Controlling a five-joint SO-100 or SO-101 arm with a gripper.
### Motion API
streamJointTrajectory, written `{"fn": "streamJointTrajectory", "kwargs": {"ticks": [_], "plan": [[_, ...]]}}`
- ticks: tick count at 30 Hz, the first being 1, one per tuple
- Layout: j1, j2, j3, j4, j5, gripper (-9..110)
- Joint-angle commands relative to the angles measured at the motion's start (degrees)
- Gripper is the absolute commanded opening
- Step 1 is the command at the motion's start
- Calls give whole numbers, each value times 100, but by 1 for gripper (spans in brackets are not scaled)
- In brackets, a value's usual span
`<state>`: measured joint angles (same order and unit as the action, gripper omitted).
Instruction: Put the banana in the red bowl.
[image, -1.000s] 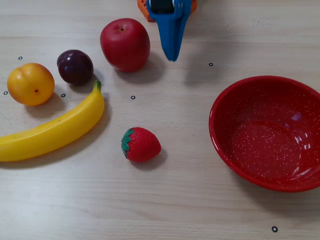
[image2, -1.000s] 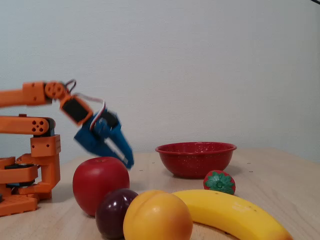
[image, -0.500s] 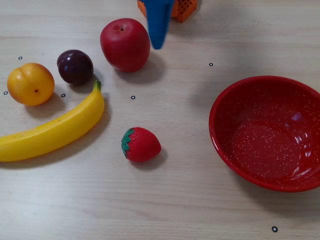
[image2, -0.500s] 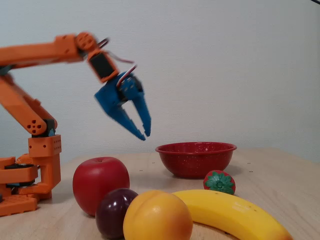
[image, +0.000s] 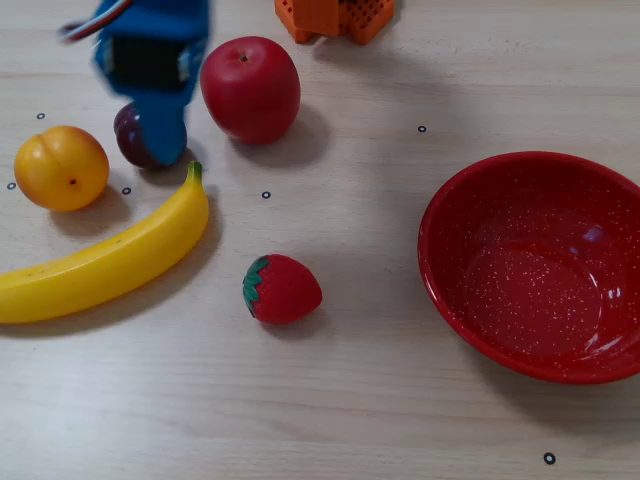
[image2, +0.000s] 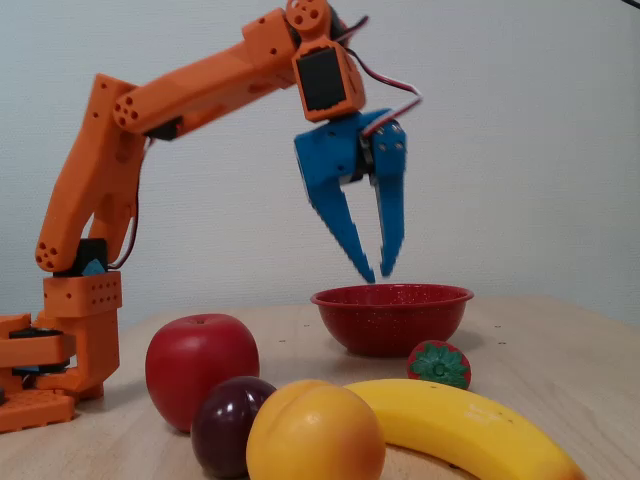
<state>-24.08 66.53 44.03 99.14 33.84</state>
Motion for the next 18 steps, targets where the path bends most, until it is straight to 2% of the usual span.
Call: {"fn": "streamJointTrajectory", "kwargs": {"ticks": [1,5,8,12,18], "plan": [[-369,0,-703,141,765,4],[-773,-571,-1125,97,1635,28],[-976,-958,-1556,114,2206,32],[-1187,-1521,-2250,299,2830,43],[-1257,-1942,-2496,413,3867,56]]}}
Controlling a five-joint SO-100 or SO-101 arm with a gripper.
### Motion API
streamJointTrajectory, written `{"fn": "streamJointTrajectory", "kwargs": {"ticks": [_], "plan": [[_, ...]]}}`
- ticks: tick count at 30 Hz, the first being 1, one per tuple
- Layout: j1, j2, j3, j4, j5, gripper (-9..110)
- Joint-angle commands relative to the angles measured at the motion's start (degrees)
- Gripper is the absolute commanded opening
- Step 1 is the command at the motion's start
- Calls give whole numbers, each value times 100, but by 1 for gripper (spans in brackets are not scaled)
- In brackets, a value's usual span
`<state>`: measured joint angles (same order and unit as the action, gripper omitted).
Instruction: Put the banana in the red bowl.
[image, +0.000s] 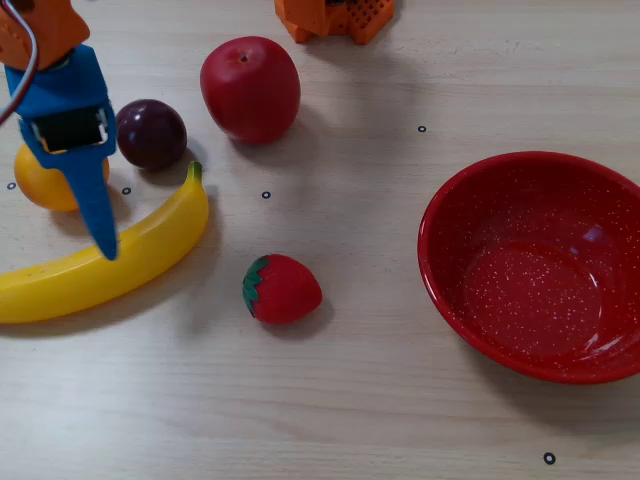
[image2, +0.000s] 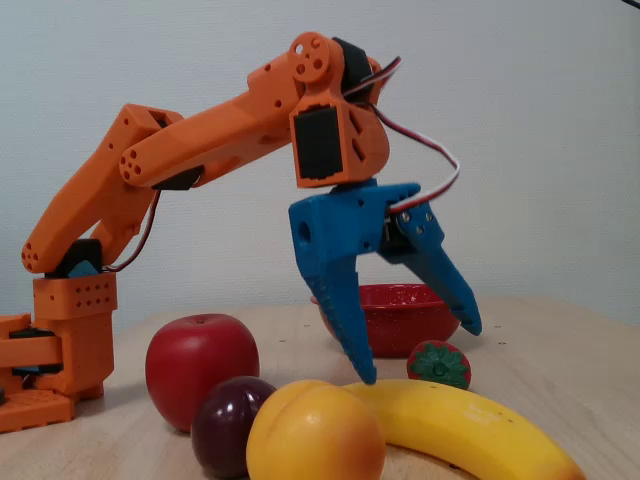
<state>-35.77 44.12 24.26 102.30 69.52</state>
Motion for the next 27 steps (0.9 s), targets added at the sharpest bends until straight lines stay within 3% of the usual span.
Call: {"fn": "streamJointTrajectory", "kwargs": {"ticks": [1,15,18,27], "plan": [[-70,255,-536,88,448,58],[264,-896,-1397,18,809,59],[281,-1037,-1406,-53,817,54],[299,-1099,-686,-1055,694,49]]}}
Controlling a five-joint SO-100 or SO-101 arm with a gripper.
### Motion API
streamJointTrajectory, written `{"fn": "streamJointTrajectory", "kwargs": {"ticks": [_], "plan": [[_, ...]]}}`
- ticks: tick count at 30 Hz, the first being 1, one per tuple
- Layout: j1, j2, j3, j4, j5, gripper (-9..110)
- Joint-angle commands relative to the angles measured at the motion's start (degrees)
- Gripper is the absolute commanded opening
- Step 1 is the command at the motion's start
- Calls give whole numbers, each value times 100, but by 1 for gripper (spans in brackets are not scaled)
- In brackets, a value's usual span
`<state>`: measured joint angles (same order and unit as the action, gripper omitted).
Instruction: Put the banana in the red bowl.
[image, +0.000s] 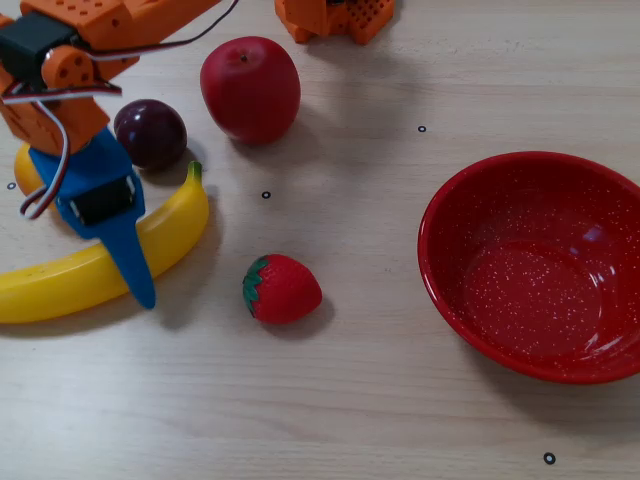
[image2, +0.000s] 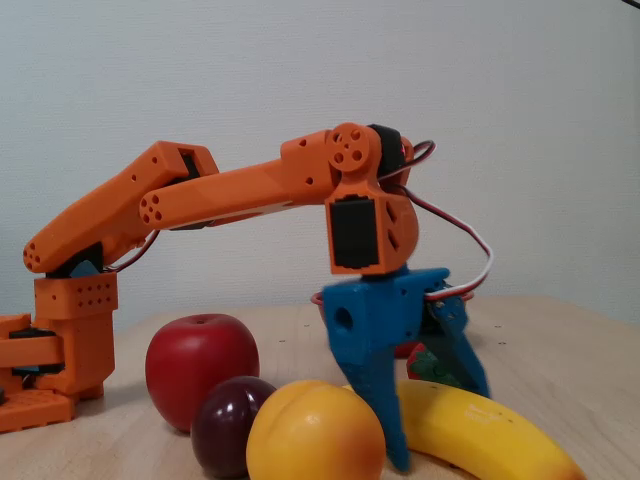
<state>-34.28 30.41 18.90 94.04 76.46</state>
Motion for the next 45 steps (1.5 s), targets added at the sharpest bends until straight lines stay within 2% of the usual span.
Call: {"fn": "streamJointTrajectory", "kwargs": {"ticks": [1,4,6,8,9,16,30,39,45], "plan": [[149,272,-88,-316,9,49],[185,272,62,-527,-9,46],[202,281,185,-659,9,39],[237,316,308,-738,-35,17],[264,369,360,-765,-132,0],[360,984,413,-413,-896,0],[1134,2426,-229,220,-3234,0],[1424,3489,-475,580,-3973,0],[1995,4219,-413,949,-4526,0]]}}
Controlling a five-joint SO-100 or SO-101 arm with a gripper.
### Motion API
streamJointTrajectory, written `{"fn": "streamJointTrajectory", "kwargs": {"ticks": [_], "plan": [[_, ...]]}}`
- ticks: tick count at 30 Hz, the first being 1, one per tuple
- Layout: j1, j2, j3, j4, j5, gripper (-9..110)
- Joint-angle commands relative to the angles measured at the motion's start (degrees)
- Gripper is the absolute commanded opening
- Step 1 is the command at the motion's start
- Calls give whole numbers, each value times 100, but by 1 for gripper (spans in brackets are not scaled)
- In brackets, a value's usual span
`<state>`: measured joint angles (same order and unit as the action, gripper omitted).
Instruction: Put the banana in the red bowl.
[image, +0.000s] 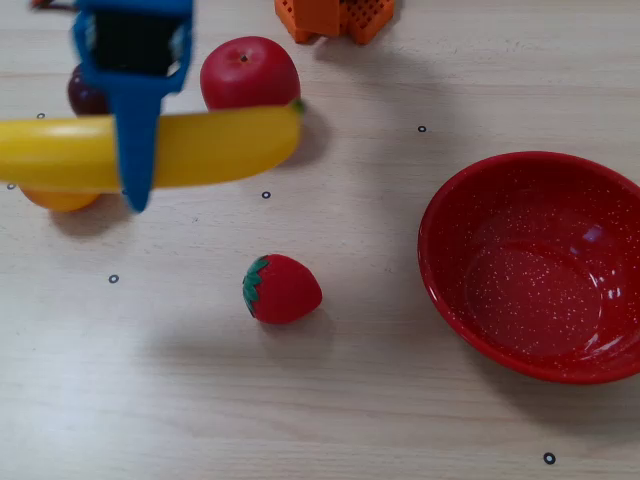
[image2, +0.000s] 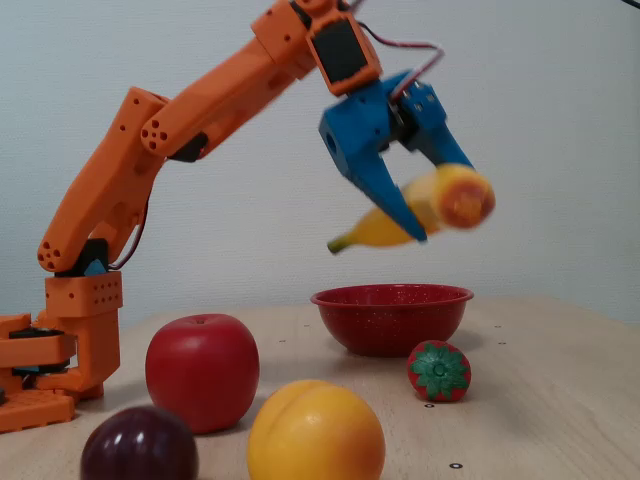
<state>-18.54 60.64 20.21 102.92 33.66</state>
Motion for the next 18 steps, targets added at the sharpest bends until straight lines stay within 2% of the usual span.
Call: {"fn": "streamJointTrajectory", "kwargs": {"ticks": [1,10,18], "plan": [[571,1301,-501,97,-352,0],[2575,1459,-334,35,-1389,0],[3858,35,-1380,211,-1731,0]]}}
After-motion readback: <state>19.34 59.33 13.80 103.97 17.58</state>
